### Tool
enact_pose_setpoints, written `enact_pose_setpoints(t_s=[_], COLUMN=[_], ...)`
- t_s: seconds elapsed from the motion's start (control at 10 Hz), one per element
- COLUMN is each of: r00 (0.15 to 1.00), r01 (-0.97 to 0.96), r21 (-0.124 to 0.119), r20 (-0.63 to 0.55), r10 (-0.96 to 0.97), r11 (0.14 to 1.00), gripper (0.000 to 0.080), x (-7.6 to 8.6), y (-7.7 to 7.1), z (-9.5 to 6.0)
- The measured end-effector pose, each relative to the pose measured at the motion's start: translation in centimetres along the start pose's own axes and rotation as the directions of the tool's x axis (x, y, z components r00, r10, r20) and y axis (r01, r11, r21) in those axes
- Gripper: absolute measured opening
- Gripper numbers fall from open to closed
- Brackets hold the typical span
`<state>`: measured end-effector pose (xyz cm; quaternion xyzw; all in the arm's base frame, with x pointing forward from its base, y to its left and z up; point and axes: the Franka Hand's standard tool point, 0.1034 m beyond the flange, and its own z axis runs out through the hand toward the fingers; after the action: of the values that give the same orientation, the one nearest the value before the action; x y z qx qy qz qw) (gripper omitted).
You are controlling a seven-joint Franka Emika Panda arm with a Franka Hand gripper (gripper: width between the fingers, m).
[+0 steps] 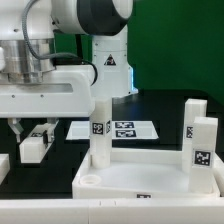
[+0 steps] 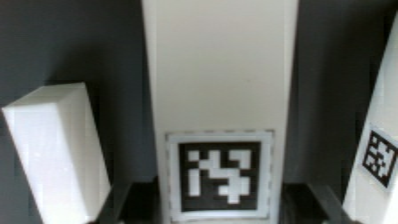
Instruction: Assemble desk
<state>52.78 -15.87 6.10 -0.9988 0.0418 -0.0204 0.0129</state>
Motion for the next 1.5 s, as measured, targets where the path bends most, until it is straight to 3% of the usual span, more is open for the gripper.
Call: enact_pose_setpoints(t_s=[0.2,0.3,0.5,0.6,0.8,0.9,1.1,1.2,1.4,1.5], r00=[1.000,1.000,0.999,0.997,0.997,0.997,0.996,0.994,0.995,0.996], r01=[-0.009,0.002,-0.052,-0.071,-0.071,-0.078,-0.088,-0.093,-0.090,-0.079], r21=[0.013,0.020,0.022,0.005,0.010,0.005,-0.020,-0.025,-0.057,-0.076], r20=[0.001,0.002,0.010,0.008,0.012,0.007,0.032,0.050,0.042,0.027], r10=[0.009,-0.002,0.052,0.071,0.071,0.078,0.089,0.094,0.092,0.081], r11=[1.000,1.000,0.998,0.997,0.997,0.997,0.996,0.995,0.994,0.994], gripper=[0.0282,0.0282,0.0282,0.0282,0.0282,0.0282,0.0282,0.0282,0.0282,0.0282], x=[-0.6,-2.1,-5.9,-7.2,-7.0,-7.3,-11.1,-11.9,-13.7,-13.9], y=[2.7,3.1,2.2,1.2,1.4,1.4,1.5,1.7,2.1,1.6], z=[-1.4,-1.9,-1.6,-1.0,-1.1,-0.8,1.0,1.7,2.9,3.1])
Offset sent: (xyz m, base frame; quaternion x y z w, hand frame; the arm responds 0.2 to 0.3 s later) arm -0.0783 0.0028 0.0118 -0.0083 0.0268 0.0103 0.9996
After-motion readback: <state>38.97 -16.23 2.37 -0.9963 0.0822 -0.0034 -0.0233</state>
